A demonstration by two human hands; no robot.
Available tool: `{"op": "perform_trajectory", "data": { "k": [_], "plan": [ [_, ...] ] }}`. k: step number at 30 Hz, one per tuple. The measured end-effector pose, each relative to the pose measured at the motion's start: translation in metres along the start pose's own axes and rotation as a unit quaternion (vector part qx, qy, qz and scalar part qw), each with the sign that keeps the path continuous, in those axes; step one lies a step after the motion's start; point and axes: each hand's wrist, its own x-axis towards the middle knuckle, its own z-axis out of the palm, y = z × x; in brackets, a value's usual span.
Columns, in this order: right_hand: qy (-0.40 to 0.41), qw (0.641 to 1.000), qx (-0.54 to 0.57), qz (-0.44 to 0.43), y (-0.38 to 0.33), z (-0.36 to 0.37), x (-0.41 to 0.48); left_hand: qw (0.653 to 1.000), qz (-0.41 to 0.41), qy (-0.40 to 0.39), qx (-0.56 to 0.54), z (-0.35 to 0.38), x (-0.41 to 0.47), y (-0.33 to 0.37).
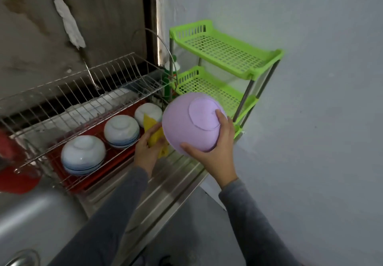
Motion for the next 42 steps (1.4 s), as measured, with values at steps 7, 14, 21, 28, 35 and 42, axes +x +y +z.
{"op": "perform_trajectory", "data": {
  "k": [7,14,21,28,35,42],
  "plan": [
    [0.049,0.998,-0.027,-0.016,-0.003,0.016,0.052,1.0,0.011,-0.002,0.012,0.013,0.035,0.003],
    [0.066,0.995,-0.051,0.057,0.006,0.026,0.103,1.0,0.005,-0.003,0.009,0.022,0.061,-0.003],
    [0.047,0.984,-0.068,0.158,0.011,0.032,0.132,1.0,0.005,-0.02,0.013,0.028,0.073,-0.003],
    [0.08,0.983,-0.08,0.145,0.015,0.035,0.132,1.0,-0.001,-0.029,0.007,0.029,0.079,0.002],
    [0.097,0.98,-0.153,0.085,0.017,0.044,0.12,0.999,0.009,-0.029,0.009,0.022,0.071,0.009],
    [0.111,0.963,-0.186,-0.161,0.026,0.055,0.093,0.999,0.023,0.027,0.024,0.003,0.047,0.007]
  ]
}}
